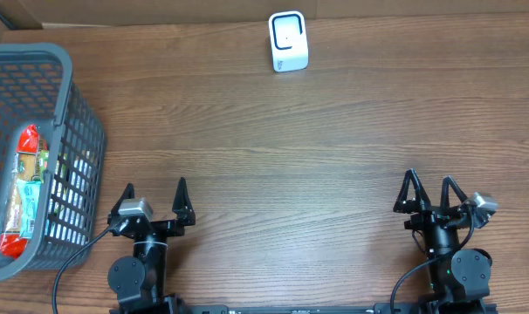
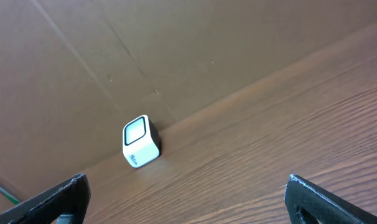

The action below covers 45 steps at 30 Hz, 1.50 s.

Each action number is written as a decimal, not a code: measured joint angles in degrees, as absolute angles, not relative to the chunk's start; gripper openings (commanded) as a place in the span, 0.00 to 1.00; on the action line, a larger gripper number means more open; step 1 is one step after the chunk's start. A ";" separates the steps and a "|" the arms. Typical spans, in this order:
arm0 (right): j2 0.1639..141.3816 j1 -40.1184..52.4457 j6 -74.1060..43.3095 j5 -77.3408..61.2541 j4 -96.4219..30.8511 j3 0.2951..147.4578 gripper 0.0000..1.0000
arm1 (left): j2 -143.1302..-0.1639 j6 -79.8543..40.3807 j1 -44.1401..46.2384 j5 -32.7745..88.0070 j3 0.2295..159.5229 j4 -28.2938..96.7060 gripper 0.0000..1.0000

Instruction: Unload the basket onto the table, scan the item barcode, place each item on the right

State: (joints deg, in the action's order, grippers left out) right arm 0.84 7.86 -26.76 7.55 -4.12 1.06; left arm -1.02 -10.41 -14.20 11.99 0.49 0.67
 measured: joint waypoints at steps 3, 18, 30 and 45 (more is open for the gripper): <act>0.84 7.86 -26.76 7.55 -4.14 1.06 1.00 | -1.02 -10.41 -14.20 12.23 0.49 0.43 1.00; 0.84 7.86 -26.79 7.55 -4.12 1.06 1.00 | -8.54 -10.39 -14.20 16.71 16.38 2.66 1.00; 0.84 7.86 -26.79 7.55 -4.10 1.06 1.00 | -41.28 -8.71 -14.20 21.37 59.51 30.48 1.00; 0.84 7.86 -26.79 7.55 -4.12 1.06 1.00 | -76.82 3.07 -13.85 13.93 119.87 79.37 1.00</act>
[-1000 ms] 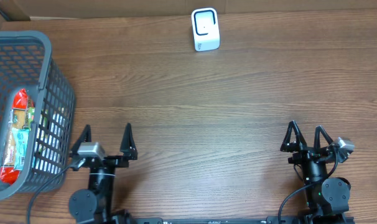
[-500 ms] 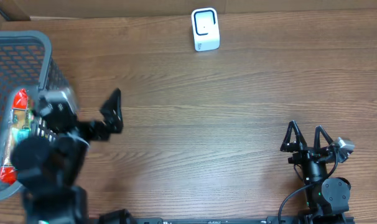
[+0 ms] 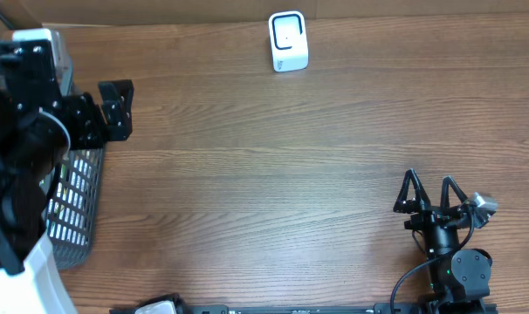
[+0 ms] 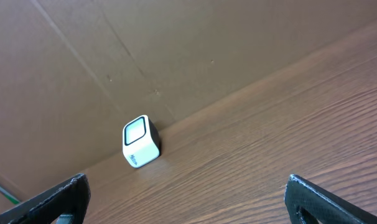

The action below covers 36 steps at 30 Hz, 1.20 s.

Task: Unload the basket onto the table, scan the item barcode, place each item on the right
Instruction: 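Reach the left gripper into the basket and grasp the green juice carton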

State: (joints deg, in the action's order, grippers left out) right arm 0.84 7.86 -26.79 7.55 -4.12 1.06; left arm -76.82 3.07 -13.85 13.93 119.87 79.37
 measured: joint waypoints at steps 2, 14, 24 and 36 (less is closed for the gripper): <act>0.84 7.86 -26.81 7.55 -4.10 1.06 1.00 | -78.41 3.68 -13.85 13.72 120.01 80.53 1.00; 0.84 7.86 -26.79 7.55 -4.12 1.06 1.00 | -85.32 -1.45 -22.79 9.89 120.01 80.07 1.00; 0.84 7.88 -26.79 7.55 -4.12 1.06 1.00 | -87.81 -10.37 -44.86 7.99 120.05 73.95 0.98; 0.84 7.86 -26.79 7.57 -4.10 1.06 1.00 | -104.07 -3.20 -45.50 8.82 120.16 76.01 0.84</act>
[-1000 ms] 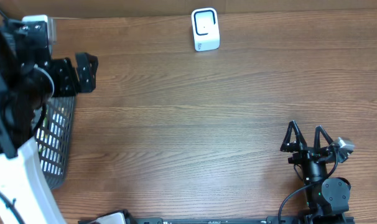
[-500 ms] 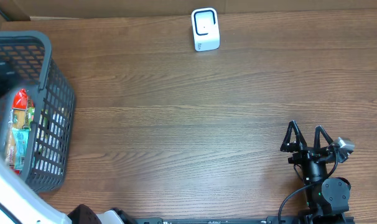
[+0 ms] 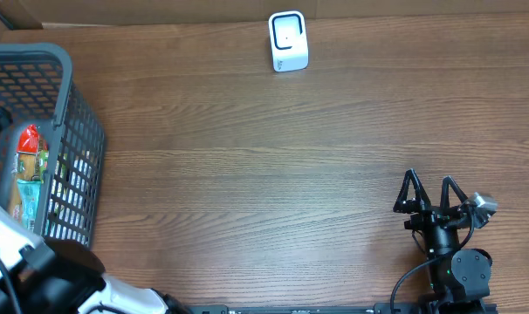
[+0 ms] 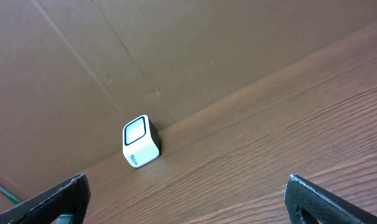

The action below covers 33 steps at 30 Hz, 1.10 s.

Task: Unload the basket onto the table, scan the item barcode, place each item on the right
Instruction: 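Reach the left gripper into the basket and grasp the green juice carton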

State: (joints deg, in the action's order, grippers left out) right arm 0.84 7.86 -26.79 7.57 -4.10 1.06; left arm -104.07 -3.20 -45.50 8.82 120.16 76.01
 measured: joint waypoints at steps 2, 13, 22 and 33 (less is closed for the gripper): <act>0.84 7.86 -26.79 7.55 -4.10 1.06 1.00 | -106.39 -1.26 -45.50 8.93 120.14 77.52 0.84; 0.84 7.86 -26.79 7.55 -4.12 1.06 1.00 | -112.53 4.99 -45.54 9.19 115.68 79.88 0.79; 0.84 7.86 -26.76 7.57 -4.12 1.06 1.00 | -113.08 7.14 -48.16 11.11 104.07 72.77 0.80; 0.84 7.86 -26.79 7.55 -4.12 1.06 1.00 | -113.19 10.81 -48.10 10.90 93.69 61.84 0.73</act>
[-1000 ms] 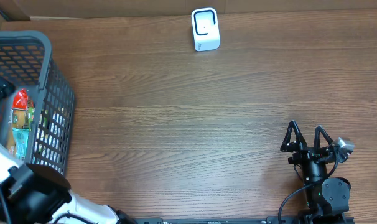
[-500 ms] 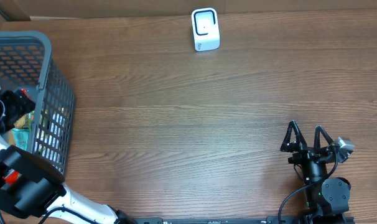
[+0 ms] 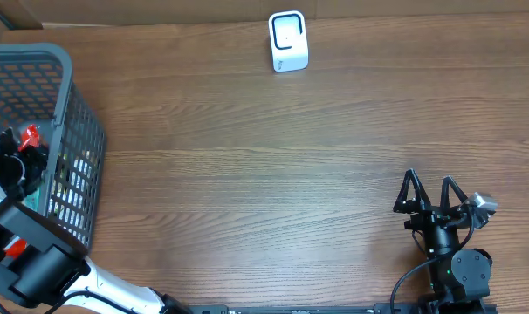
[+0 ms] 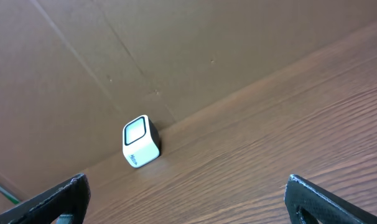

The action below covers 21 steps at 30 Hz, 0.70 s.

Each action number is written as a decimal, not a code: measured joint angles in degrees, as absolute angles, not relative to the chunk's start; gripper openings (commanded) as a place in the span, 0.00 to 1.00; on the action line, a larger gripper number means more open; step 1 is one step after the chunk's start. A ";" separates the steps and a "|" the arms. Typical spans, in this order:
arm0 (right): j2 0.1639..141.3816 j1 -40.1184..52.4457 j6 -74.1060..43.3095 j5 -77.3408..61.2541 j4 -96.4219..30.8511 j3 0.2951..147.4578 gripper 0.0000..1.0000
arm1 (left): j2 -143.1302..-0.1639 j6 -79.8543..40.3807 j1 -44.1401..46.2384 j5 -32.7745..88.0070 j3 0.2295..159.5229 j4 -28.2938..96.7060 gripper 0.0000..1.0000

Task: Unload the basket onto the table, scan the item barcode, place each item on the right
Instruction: 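Reach the left gripper into the basket and grasp the green juice carton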

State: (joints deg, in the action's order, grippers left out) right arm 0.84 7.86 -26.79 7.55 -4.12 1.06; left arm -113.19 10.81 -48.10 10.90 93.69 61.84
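Observation:
The item is a red and green snack pack (image 3: 29, 136) lying in the grey mesh basket (image 3: 72, 105) at the left edge; only its red end shows. My left gripper (image 3: 10, 159) reaches down into the basket over the pack, and its arm hides the rest of the pack. Whether its fingers hold anything cannot be made out. The white barcode scanner (image 3: 288, 41) stands at the table's far edge and also shows in the right wrist view (image 4: 140, 142). My right gripper (image 3: 430, 194) is parked open at the front right, far from both, its fingertips (image 4: 64, 196) apart with nothing between them.
A brown cardboard wall (image 4: 176, 56) backs the table behind the scanner. The basket's tall mesh walls surround the left gripper. Bare wooden tabletop (image 3: 273, 166) lies between the basket, the scanner and the right arm.
The left arm has come in over the basket; its gripper now sits down inside on the pack, which before lay in plain view. The right arm has not moved.
Both grippers were first parked open at the table's front, the pack lying in the basket. Then the left arm stood high above the basket. Then it was off at the left edge, and now its gripper is inside the basket over the pack.

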 measured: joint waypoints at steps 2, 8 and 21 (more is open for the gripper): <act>0.84 7.86 -26.79 7.53 -4.12 1.06 1.00 | -113.23 10.96 -48.03 10.79 91.33 59.92 0.73; 0.84 7.86 -26.79 7.55 -4.10 1.06 1.00 | -113.30 10.87 -47.99 10.44 87.74 54.96 0.28; 0.84 7.86 -26.79 7.55 -4.10 1.06 1.00 | -113.32 10.17 -47.99 9.26 89.21 57.76 0.04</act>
State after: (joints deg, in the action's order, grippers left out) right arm 0.84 7.86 -26.79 7.55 -4.10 1.06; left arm -113.32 10.17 -47.99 9.26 89.21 57.76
